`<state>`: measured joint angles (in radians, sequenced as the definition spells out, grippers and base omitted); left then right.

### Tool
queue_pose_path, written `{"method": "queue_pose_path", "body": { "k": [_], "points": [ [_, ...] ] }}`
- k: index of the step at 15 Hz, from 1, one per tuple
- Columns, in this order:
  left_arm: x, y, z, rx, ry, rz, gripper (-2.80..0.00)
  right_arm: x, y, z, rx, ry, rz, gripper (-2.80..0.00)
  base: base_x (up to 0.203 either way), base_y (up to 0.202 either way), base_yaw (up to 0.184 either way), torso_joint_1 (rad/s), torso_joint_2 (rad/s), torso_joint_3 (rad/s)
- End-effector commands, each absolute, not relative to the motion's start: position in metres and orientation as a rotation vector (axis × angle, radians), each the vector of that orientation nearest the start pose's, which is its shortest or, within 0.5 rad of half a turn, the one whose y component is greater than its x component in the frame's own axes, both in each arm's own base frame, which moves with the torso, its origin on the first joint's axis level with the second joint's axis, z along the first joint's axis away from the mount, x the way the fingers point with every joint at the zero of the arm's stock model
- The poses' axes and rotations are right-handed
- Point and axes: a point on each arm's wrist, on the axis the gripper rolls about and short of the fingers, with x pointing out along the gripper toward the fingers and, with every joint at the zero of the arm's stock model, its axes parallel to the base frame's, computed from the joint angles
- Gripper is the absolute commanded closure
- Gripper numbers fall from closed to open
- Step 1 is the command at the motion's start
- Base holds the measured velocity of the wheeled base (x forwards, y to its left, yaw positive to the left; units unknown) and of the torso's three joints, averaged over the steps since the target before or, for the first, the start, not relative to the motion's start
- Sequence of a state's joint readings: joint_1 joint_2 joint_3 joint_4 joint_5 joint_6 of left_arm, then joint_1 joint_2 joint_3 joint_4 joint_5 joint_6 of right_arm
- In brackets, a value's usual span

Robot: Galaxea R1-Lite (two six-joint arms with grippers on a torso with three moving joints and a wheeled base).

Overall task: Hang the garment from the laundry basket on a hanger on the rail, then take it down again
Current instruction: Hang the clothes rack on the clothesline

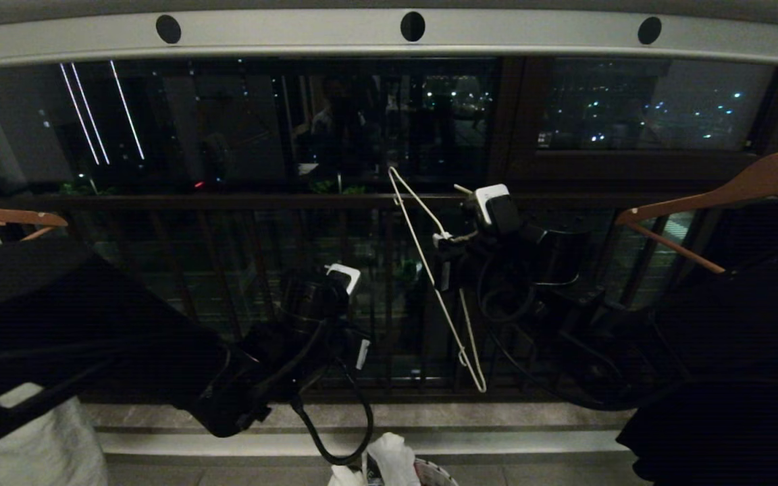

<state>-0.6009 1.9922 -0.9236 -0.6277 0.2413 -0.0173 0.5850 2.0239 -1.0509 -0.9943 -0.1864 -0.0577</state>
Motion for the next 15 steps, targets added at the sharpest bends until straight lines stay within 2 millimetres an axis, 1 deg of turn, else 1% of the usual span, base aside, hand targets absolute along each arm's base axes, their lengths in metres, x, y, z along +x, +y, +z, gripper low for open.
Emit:
{"method": "queue_pose_path", "body": {
  "k": [1,3,5,7,8,10,11,13,14,15],
  "points": [
    [0.28,-0.186,0.168,0.136,0.344,-0.358,0.0,0.31,0.208,0.18,-0.051,-0.037,0.403,0.0,0.0,0.0,0.0,0.0,0.0,0.0],
    [0.254,-0.169,0.202,0.146,0.354,-0.377,0.0,0.29,0.201,0.196,-0.046,-0.055,0.397,0.0,0.0,0.0,0.0,0.0,0.0,0.0],
    [0.227,-0.151,0.231,0.162,0.328,-0.392,0.0,0.262,0.201,0.213,-0.05,-0.045,0.403,0.0,0.0,0.0,0.0,0.0,0.0,0.0],
    [0.198,-0.134,0.257,0.174,0.284,-0.411,0.0,0.233,0.201,0.233,-0.064,-0.015,0.434,0.0,0.0,0.0,0.0,0.0,0.0,0.0],
    [0.182,-0.125,0.27,0.175,0.264,-0.421,0.0,0.221,0.202,0.239,-0.094,0.037,0.445,0.0,0.0,0.0,0.0,0.0,0.0,0.0],
    [0.149,-0.107,0.294,0.174,0.236,-0.446,0.0,0.205,0.208,0.265,-0.111,0.06,0.437,0.0,0.0,0.0,0.0,0.0,0.0,0.0],
    [0.134,-0.098,0.304,0.173,0.225,-0.457,0.0,0.198,0.208,0.276,-0.123,0.072,0.41,0.0,0.0,0.0,0.0,0.0,0.0,0.0],
    [0.111,-0.083,0.32,0.156,0.179,-0.469,0.0,0.18,0.2,0.295,-0.121,0.062,0.373,0.0,0.0,0.0,0.0,0.0,0.0,0.0],
    [0.104,-0.077,0.326,0.145,0.152,-0.47,0.0,0.175,0.2,0.302,-0.12,0.059,0.369,0.0,0.0,0.0,0.0,0.0,0.0,0.0],
    [0.102,-0.075,0.33,0.138,0.137,-0.469,0.0,0.173,0.201,0.306,-0.12,0.057,0.369,0.0,0.0,0.0,0.0,0.0,0.0,0.0]
  ]
}}
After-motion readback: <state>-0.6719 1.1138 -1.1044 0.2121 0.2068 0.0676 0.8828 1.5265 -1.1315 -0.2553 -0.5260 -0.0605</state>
